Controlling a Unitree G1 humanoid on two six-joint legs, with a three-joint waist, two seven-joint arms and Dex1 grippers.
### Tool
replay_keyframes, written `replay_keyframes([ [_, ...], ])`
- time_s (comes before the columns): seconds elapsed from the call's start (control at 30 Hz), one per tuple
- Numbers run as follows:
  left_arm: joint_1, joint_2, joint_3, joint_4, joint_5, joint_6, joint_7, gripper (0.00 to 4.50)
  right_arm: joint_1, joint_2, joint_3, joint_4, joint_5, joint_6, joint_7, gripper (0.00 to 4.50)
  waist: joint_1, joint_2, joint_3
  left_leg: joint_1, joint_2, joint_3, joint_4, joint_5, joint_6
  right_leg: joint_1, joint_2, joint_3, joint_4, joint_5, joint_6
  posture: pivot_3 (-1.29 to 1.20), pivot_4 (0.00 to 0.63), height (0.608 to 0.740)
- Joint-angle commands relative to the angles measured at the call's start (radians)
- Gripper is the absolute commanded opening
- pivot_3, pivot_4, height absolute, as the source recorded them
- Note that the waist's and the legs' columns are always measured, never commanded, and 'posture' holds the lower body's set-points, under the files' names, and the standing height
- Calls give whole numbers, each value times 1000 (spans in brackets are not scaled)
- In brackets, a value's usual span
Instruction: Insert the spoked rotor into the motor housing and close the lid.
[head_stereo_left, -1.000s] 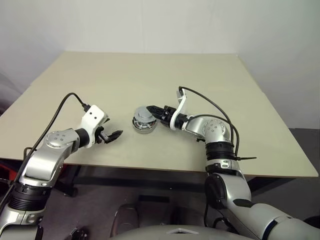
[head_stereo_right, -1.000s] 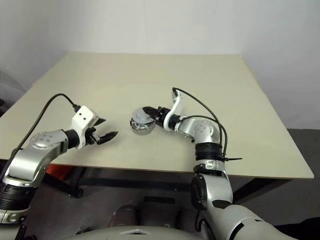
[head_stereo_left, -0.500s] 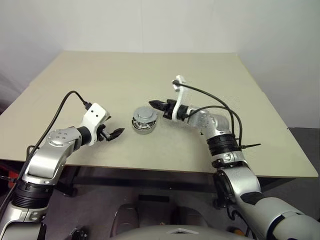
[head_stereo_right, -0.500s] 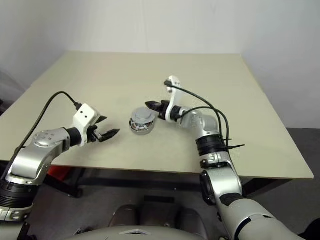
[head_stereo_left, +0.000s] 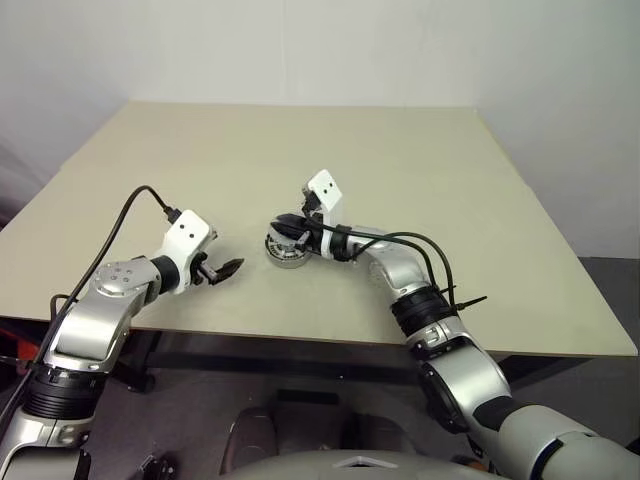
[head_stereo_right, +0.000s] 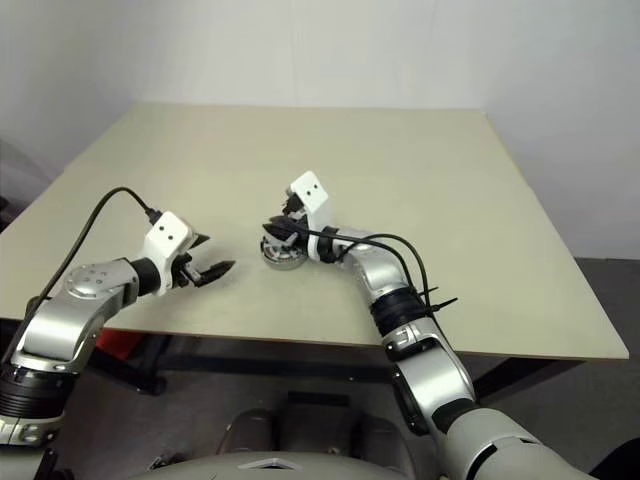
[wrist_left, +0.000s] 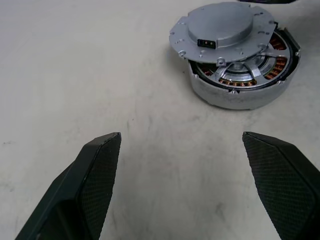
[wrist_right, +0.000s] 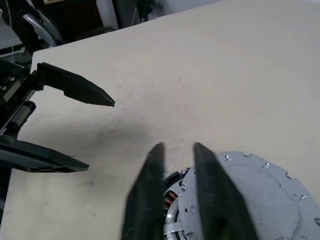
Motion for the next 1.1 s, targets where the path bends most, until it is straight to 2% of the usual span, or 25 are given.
replay_keyframes([
  [0.03, -6, 7, 19, -7, 5, -24, -3, 4102, -40, 10, -18, 11, -7, -51, 12, 2282, 0, 0, 0, 0, 0, 0, 0, 0, 0, 0, 0, 0, 0, 0, 0, 0, 0, 740],
  [0.23, -4, 5, 21, -2, 8, -32, -4, 4102, -52, 19, -17, 69, -45, -88, -18, 4269, 0, 0, 0, 0, 0, 0, 0, 0, 0, 0, 0, 0, 0, 0, 0, 0, 0, 740],
  [0.83, 15, -10, 29, -35, -40, -12, -33, 4102, -157, 48, -107, 354, -71, -208, -128, 4269, -2, 0, 0, 0, 0, 0, 0, 0, 0, 0, 0, 0, 1, 1, -2, 0, 0, 740],
  [1.03, 16, -9, 30, -35, -39, -12, -26, 4102, -162, 52, -112, 387, -76, -229, -91, 4269, -2, 0, 0, 0, 0, 0, 1, 0, 0, 0, 0, 0, 1, 1, -2, 0, 0, 740],
  [1.1, 17, -8, 31, -35, -39, -12, -25, 4102, -158, 55, -110, 390, -84, -230, -96, 4393, -2, 0, 0, 0, 0, 0, 1, 0, 0, 0, 0, 0, 1, 1, -2, 0, 0, 740],
])
